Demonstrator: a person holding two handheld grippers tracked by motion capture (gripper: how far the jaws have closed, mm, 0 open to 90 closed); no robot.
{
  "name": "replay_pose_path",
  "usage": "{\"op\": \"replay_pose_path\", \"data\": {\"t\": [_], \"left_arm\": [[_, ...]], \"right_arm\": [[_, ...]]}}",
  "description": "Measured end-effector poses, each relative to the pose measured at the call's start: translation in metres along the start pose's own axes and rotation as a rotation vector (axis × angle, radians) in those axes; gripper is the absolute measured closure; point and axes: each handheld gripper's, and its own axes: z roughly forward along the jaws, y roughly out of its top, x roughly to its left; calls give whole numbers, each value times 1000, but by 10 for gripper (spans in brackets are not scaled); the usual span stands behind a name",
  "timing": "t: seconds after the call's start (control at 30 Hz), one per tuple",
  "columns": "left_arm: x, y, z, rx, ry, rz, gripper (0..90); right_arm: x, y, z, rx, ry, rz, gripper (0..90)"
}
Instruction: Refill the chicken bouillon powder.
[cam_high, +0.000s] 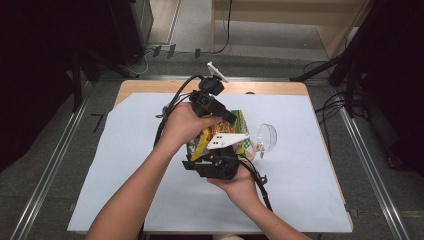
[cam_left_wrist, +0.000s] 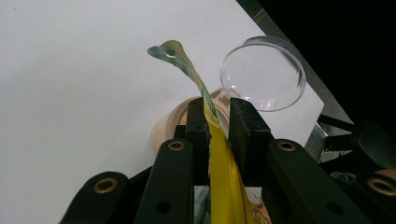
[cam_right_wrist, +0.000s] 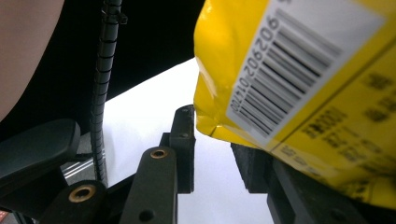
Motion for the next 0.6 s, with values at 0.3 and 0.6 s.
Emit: {"op": "replay_pose_path", "data": {"t": [0.3,0.6], "left_arm": [[0,-2,0,-6,-3,3,781],[-1,-7,-1,-15,-2,15,784]], "right_arm": [[0,-1,2,4,-6,-7,720],[0,-4,4,5,-8,-15,716]]}}
